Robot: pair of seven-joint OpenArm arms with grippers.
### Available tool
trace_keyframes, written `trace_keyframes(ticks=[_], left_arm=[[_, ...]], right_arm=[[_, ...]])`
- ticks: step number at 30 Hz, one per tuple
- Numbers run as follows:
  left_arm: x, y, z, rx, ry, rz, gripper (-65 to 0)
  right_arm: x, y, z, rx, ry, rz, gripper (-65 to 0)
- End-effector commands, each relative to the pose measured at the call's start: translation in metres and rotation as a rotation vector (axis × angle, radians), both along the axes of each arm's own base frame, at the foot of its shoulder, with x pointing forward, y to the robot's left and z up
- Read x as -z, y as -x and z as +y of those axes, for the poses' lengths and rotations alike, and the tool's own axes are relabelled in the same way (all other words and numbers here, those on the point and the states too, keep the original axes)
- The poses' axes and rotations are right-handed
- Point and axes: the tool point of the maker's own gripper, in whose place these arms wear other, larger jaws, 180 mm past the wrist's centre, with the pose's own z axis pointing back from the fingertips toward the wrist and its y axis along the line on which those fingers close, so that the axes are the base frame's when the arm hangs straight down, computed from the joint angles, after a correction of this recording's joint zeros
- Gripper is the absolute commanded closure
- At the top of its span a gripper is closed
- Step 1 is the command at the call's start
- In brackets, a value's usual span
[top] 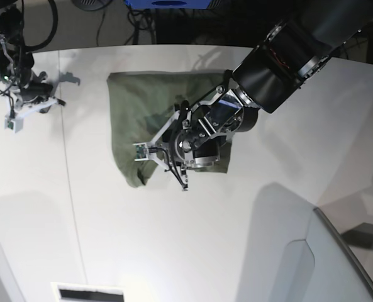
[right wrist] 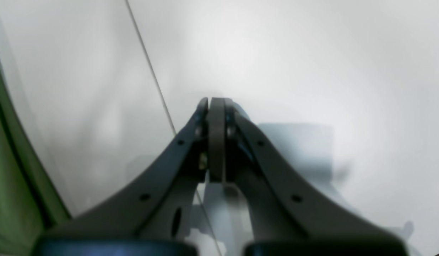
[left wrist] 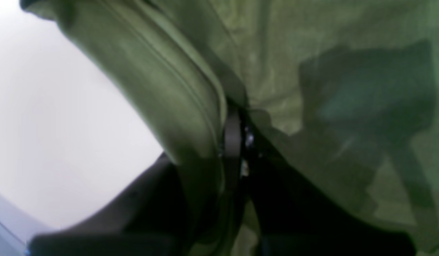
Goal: Layout the t-shirt on the table in an organized manner, then fold the t-shirt properly
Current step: 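Drag the pinched shirt edge with the left gripper to square the stack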
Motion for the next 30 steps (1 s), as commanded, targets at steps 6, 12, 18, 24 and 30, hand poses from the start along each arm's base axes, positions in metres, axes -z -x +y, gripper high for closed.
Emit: trace_keyframes(ticks=[6,12,18,24,30], left_arm=[[-0.003,0.005,-0.015,0.023,0.031,0.022,0.0],[0.003,0.019,-0.023,0.087,0.008,0.033,0.0],[0.005,0.022,-0.022,0.084,0.005,0.036,0.0],[0.007,0.02,-0.01,0.065,-0.05,0.037,0.0],[-0.005,0.023,-0.011,0.079,-0.035,0.001,0.0]], right_arm=[[-0.001,0.004,-0.016,0.067,0.008,0.015,0.0],[-0.001,0.004,-0.016,0.067,0.008,0.015,0.0],[-0.002,0.004,-0.017,0.07,0.01,0.013,0.0],[-0.002,0.004,-0.016,0.069,0.009,0.013,0.0],[-0.001,0.004,-0.016,0.068,0.009,0.014,0.0]])
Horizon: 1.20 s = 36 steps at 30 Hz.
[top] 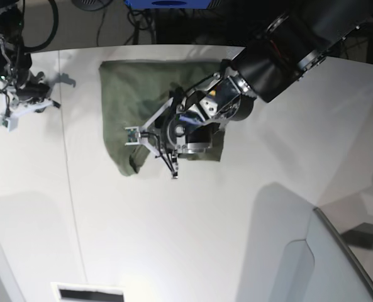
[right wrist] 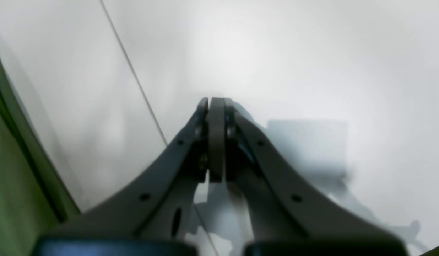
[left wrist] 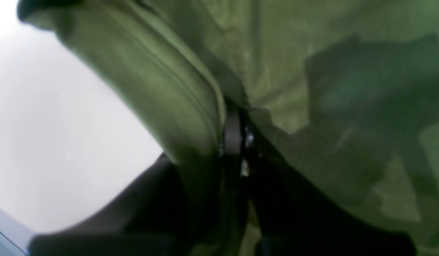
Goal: Layout the t-shirt on the table in an organized manner, then fold the t-shirt properly
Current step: 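Drag the pinched shirt edge with the left gripper to square the stack, then grasp the shirt's two corners with both grippers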
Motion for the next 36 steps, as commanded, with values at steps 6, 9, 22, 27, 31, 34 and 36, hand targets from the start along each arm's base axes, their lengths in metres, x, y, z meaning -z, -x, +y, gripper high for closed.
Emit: trace_keyframes(ticks=[6,9,22,27,31,34,36], left_arm=[[-0.005,-0.004,0.005,0.002,-0.051,-0.006,0.0],[-0.003,-0.002,0.005,0.002,-0.053,-0.002,0.0],[-0.006,-0.006,0.003,0.005,-0.052,-0.012,0.0],[-0.006,-0.007,0.004,0.005,-0.054,-0.013,-12.5],[-0.014,-0.018,0.003,0.005,-0.052,-0.039,-29.0],[-0.019,-0.025,0.004,0.004,-0.053,-0.053,-37.5],[-0.024,-0.033,0.004,0.002,-0.053,-0.071,-39.8]], right_arm=[[-0.001,0.003,-0.008,0.002,0.023,0.018,0.0],[0.0,0.004,-0.007,0.002,0.021,0.02,0.0],[0.003,0.011,-0.007,-0.003,0.021,0.033,0.0],[0.003,0.011,-0.007,-0.003,0.021,0.033,0.0],[0.003,0.011,-0.007,-0.003,0.021,0.033,0.0],[0.003,0.011,-0.007,-0.003,0.021,0.033,0.0],[0.003,0.011,-0.007,-0.003,0.021,0.033,0.0]])
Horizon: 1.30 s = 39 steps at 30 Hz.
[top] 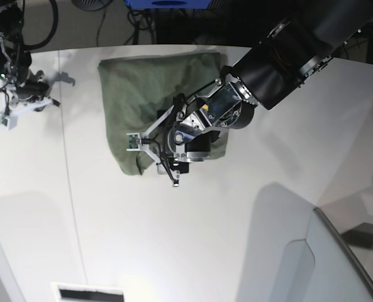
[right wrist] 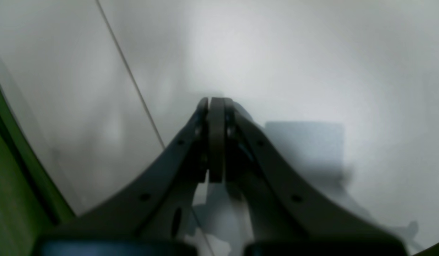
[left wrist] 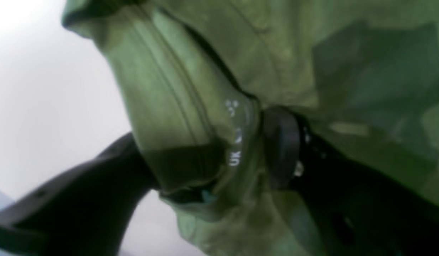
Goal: Layout the t-shirt on the table in an organized manner, then fold the t-shirt properly
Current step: 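Grasp the shirt's two corners with both grippers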
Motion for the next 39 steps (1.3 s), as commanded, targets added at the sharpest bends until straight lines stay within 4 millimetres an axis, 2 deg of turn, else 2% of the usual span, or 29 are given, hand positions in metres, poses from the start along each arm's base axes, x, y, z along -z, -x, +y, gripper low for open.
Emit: trace_keyframes(ticks=[1,5,8,11,15,18,22,24,25,26,28,29,30,33,37,39], left_arm=[[-0.013,-0.015,-0.002,0.002,0.003,-0.037,-40.0],[-0.018,-0.023,-0.002,0.002,0.001,-0.054,-40.3],[-0.03,-0.042,0.008,-0.021,-0.057,-0.093,-40.5],[-0.037,-0.05,0.009,-0.025,-0.066,-0.113,-40.5],[-0.04,-0.054,0.008,-0.025,-0.064,-0.122,-40.5],[-0.05,-0.053,-0.002,-0.01,-0.03,-0.142,-40.5],[-0.077,-0.051,-0.021,0.016,0.035,-0.201,-39.8],[-0.099,-0.057,-0.015,-0.053,0.063,-0.238,-39.3],[-0.112,-0.06,-0.011,-0.1,0.086,-0.259,-37.0],[-0.125,-0.06,-0.007,-0.138,0.116,-0.279,-31.4],[-0.142,-0.052,0.004,-0.203,0.177,-0.302,-11.8],[-0.144,-0.043,0.012,-0.237,0.205,-0.3,0.0],[-0.142,-0.033,0.019,-0.268,0.23,-0.289,0.0],[-0.12,0.002,0.04,-0.352,0.274,-0.216,0.0],[-0.078,0.066,0.049,-0.432,0.366,-0.067,0.0],[-0.064,0.091,0.052,-0.464,0.404,-0.014,0.0]], right_arm=[[0.002,0.006,-0.005,0.0,0.009,0.032,0.0],[0.002,0.006,-0.005,0.0,0.009,0.032,0.0],[0.002,0.006,-0.005,0.0,0.009,0.032,0.0],[0.001,0.005,-0.004,-0.001,0.009,0.03,0.0],[0.001,0.004,-0.004,-0.001,0.009,0.028,0.0],[0.001,0.004,-0.004,-0.001,0.009,0.028,0.0],[-0.003,0.0,-0.001,-0.01,0.006,0.014,0.0],[-0.011,-0.006,0.007,-0.035,0.002,-0.011,0.0],[-0.016,-0.01,0.017,-0.07,-0.004,-0.025,0.0],[-0.02,-0.013,0.029,-0.107,-0.011,-0.037,0.0],[-0.03,-0.018,0.046,-0.174,-0.016,-0.063,0.0],[-0.033,-0.017,0.056,-0.206,-0.025,-0.069,0.0],[-0.039,-0.019,0.071,-0.24,-0.041,-0.087,0.0],[-0.05,-0.019,0.109,-0.329,-0.086,-0.119,0.0],[-0.065,-0.014,0.153,-0.437,-0.142,-0.152,0.0],[-0.066,-0.009,0.168,-0.47,-0.164,-0.152,0.0]])
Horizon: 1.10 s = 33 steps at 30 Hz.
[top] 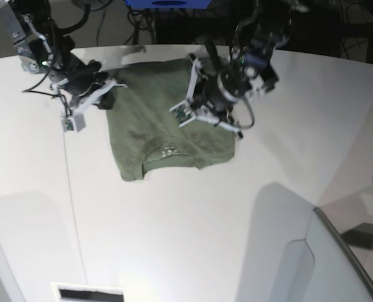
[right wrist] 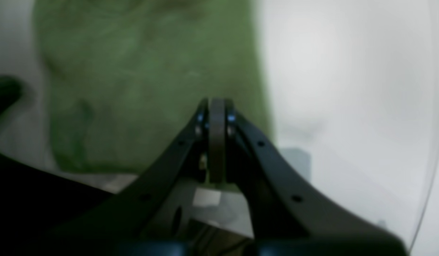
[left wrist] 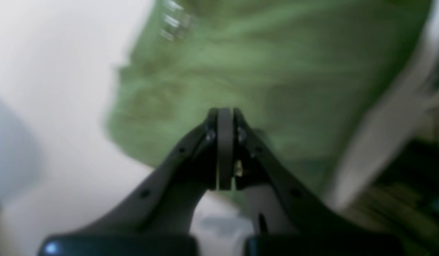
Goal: Layout the t-shirt on the table in an organized manner, then fold the t-shirt properly
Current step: 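Grasp the shirt's two corners with both grippers, then pull both corners apart with both grippers to straighten the edge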
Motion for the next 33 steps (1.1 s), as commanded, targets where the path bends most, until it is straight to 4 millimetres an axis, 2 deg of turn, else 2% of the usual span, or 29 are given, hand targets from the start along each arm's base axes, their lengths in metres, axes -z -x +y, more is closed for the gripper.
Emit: trace_keyframes(ticks=[1,4,7,13,18,23,33], left_arm=[[-0.003,0.007,-0.003,-0.011,0.04,-0.003,0.0],[0.011,0.031,0.003,-0.034,0.065,0.051,0.0],[0.022,0.046,0.007,-0.033,0.058,0.09,0.0],[0.031,0.054,0.024,-0.019,0.009,0.112,0.0],[0.058,0.068,0.042,-0.02,-0.044,0.187,0.0],[0.062,0.059,0.046,-0.025,-0.055,0.187,0.0],[0.056,0.05,0.045,-0.022,-0.056,0.158,0.0]], right_arm=[[-0.007,-0.005,0.002,-0.008,-0.002,-0.034,0.0],[0.001,0.008,0.017,-0.05,-0.015,-0.004,0.0],[0.01,0.018,0.024,-0.072,-0.016,0.027,0.0],[0.031,0.035,0.041,-0.064,-0.038,0.1,0.0],[0.04,0.042,0.045,-0.071,-0.033,0.094,0.0],[0.052,0.05,0.038,-0.062,-0.012,0.122,0.0],[0.049,0.051,0.036,-0.053,-0.012,0.118,0.0]])
